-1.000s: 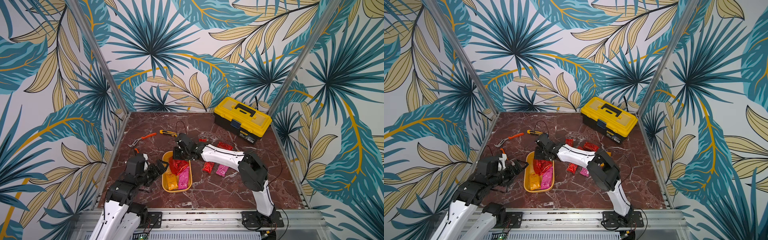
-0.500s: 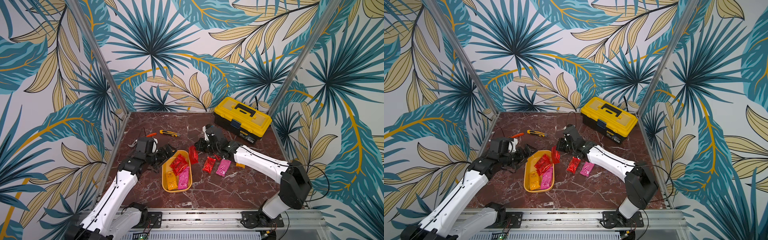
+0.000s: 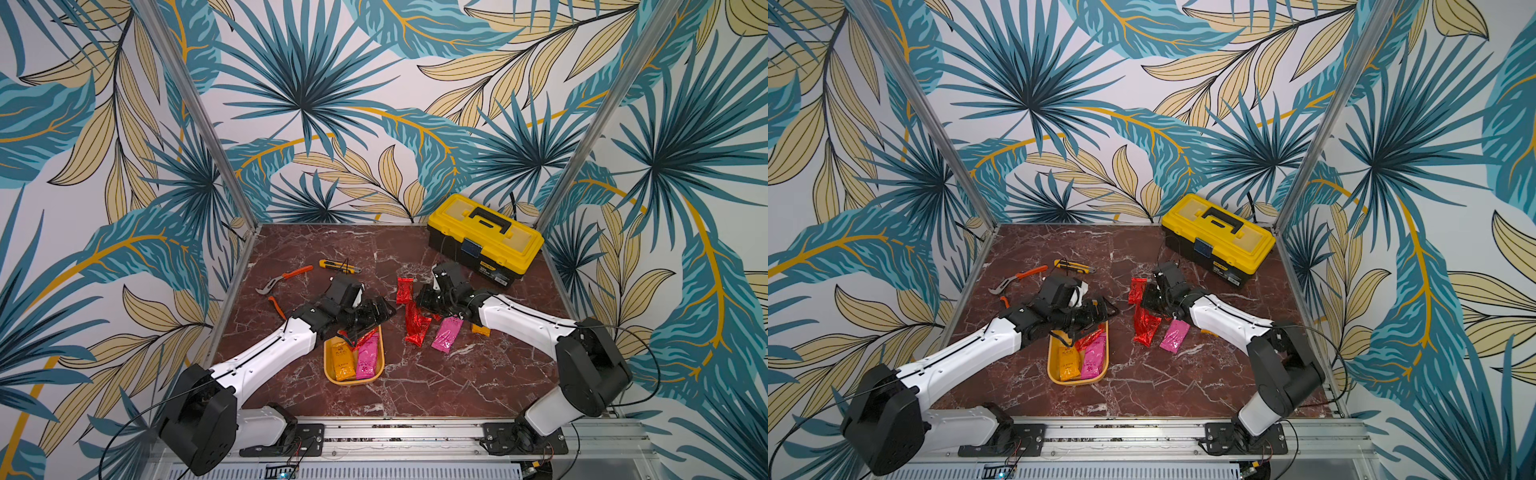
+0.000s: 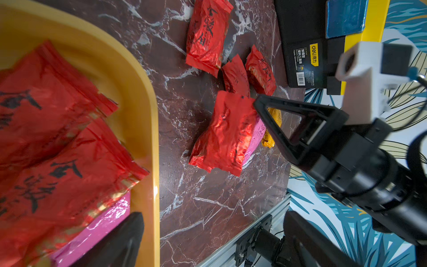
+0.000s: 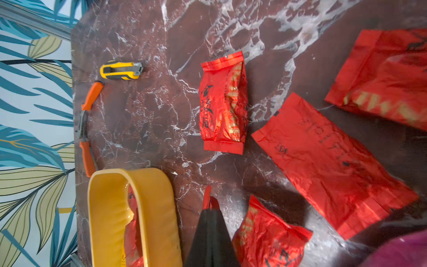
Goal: Take the tea bags out of the storage box
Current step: Place the tea bag at the center of the board.
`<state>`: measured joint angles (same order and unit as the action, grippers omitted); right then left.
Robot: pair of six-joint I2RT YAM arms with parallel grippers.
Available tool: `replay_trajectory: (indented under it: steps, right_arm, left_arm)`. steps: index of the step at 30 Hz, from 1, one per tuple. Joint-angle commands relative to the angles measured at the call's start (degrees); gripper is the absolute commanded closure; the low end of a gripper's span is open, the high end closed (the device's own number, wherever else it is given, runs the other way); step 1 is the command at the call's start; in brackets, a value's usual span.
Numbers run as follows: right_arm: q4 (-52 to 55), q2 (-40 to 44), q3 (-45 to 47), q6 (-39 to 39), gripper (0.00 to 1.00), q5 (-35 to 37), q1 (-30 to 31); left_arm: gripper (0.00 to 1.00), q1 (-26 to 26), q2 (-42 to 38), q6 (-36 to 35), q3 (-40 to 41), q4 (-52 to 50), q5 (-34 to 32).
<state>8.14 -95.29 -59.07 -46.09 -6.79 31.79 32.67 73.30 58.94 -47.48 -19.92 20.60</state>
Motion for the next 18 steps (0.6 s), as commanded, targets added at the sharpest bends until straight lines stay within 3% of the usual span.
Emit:
replay_trajectory:
  steps: [1, 9, 18]
  right_arm:
    - [-2.6, -3.7, -2.0, -0.3, 1.0, -2.6, -0.2]
    - [-1.4, -8.5, -5.3, 1.5, 1.0, -0.9, -0.3]
    - [6.3, -8.0, -7.3, 6.3, 0.65, 4.4, -0.6]
  left_arm:
    - [0.0, 0.0, -3.3, 1.0, 2.7, 0.7, -2.3]
    - [0.0, -1.6, -11.1, -1.0, 4.7, -7.1, -5.1]
    - [0.0, -8.0, -20.0, -2.1, 8.7, -11.6, -4.6]
